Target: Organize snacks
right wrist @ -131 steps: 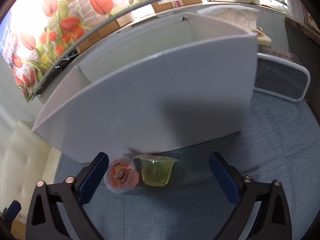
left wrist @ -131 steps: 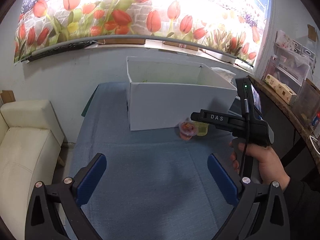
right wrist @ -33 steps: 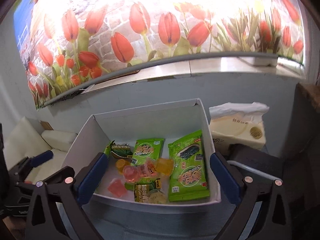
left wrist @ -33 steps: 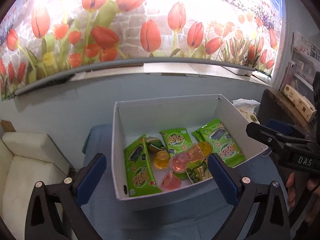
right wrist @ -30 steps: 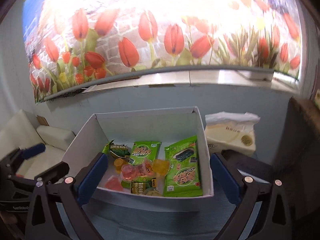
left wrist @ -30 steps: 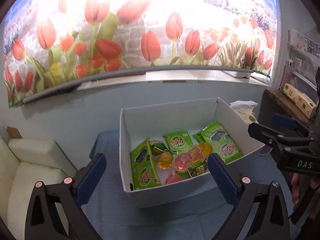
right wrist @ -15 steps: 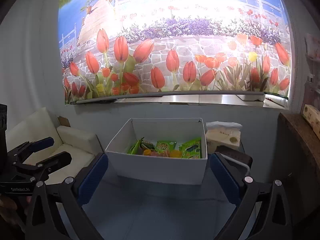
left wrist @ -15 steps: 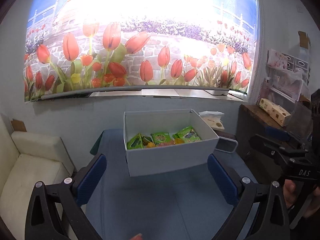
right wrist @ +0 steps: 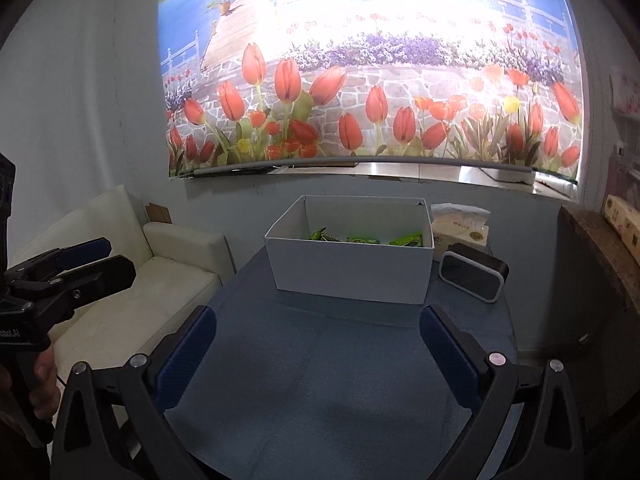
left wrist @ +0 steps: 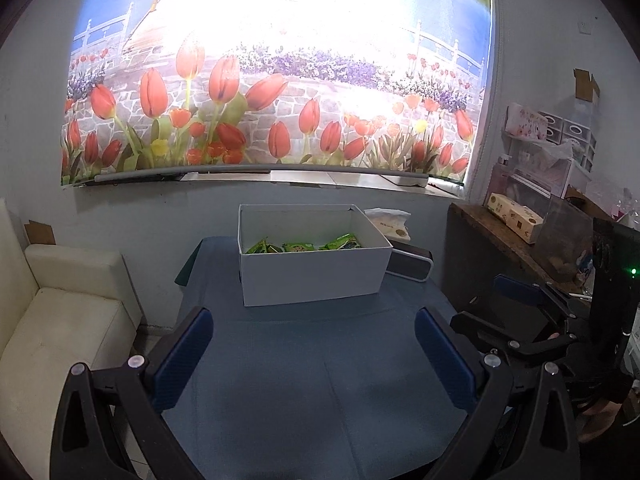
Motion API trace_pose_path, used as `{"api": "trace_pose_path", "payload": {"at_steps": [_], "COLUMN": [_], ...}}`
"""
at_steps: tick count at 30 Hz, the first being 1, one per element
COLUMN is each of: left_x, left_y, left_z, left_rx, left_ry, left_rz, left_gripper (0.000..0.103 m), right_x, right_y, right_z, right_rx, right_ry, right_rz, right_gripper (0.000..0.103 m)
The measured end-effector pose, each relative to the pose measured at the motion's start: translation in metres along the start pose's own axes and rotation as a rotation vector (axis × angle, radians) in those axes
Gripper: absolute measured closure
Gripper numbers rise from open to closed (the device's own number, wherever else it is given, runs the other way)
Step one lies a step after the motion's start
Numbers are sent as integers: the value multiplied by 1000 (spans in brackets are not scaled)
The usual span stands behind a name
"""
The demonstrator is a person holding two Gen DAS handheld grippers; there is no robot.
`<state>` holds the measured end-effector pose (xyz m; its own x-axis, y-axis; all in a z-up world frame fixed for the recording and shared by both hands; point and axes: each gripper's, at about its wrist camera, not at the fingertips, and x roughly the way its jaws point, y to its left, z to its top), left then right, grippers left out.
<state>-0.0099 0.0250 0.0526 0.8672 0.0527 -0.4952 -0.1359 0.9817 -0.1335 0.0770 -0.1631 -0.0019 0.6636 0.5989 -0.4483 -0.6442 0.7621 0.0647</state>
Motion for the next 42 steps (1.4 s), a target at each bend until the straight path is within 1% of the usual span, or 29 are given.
{"api": "trace_pose_path", "payload": {"at_steps": [3,6,11,24,26,28,42], "left_x": [-2,-3,-2,1,2,3,6], "left_y": [3,5,5,2,2,3,1], "left_z": [-1,-1,-3,-5,-5,-6,-4], "left_rx": [-8,-16,-1,22,18,11,22], "left_ry": [-1,3,8,27,28,32,40], "left_rz": [6,-2,7,7,3,-3,1], "left_gripper": [0,0,0,0,0,0,0], "right_x": [-7,-11,-16,-22,-21,-20,-17], "right_y": [5,3,-4,-13,-13,-12,-14], "right_z": [2,4,5,4,4,3,1], "right_rx": [-18,-6,13,33,32,30,30], "right_ry": [-22,-20,-22,-11,-3,-1,22], "right_rz": [-15,-7,-8,-3,13,4,26], "right_gripper": [0,0,0,0,0,0,0]}}
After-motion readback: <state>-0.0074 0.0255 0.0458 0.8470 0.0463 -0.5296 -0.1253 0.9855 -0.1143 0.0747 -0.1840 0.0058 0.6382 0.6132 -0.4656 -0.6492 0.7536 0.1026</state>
